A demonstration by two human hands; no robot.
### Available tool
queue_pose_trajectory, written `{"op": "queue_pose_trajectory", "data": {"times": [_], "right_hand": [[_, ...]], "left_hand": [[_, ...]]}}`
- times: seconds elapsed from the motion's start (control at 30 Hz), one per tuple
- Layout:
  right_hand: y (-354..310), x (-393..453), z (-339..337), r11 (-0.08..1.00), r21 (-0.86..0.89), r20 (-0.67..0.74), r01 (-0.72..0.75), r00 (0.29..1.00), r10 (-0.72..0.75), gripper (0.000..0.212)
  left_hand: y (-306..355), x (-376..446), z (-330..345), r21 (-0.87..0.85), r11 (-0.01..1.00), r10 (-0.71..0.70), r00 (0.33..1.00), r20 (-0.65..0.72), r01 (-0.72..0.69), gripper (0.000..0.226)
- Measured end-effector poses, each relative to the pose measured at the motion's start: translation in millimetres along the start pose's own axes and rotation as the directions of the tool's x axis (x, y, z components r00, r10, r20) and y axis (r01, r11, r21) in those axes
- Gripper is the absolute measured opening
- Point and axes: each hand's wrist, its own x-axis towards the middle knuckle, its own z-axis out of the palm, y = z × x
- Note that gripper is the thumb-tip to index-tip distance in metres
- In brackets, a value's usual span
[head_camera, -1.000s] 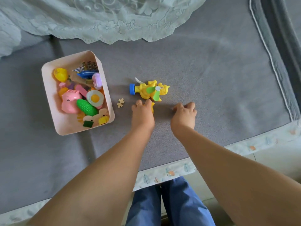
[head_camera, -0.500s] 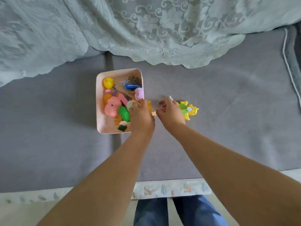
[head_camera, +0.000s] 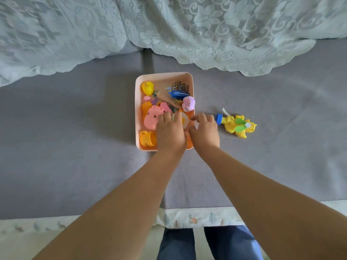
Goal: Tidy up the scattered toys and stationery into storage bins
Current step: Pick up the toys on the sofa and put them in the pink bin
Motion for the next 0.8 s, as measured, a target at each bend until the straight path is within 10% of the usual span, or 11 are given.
{"op": "queue_pose_trajectory", "data": {"times": [0.27,0.8], "right_hand": [[48.6,24.5,-9.6,0.990,-0.089,-0.232,-0.108,0.969,0.085,0.038],[103.1,61.4,-19.9,0.801,-0.598,-0.126,-0.021,0.990,-0.068,0.050]], "left_hand": [[48.3,11.7,35.0,-0.117,0.944,0.326,0.932,0.162,-0.310,0.024],[89.9,38.9,80.3,0.102,0.988,0.039,0.829,0.557,-0.115,0.042]]}}
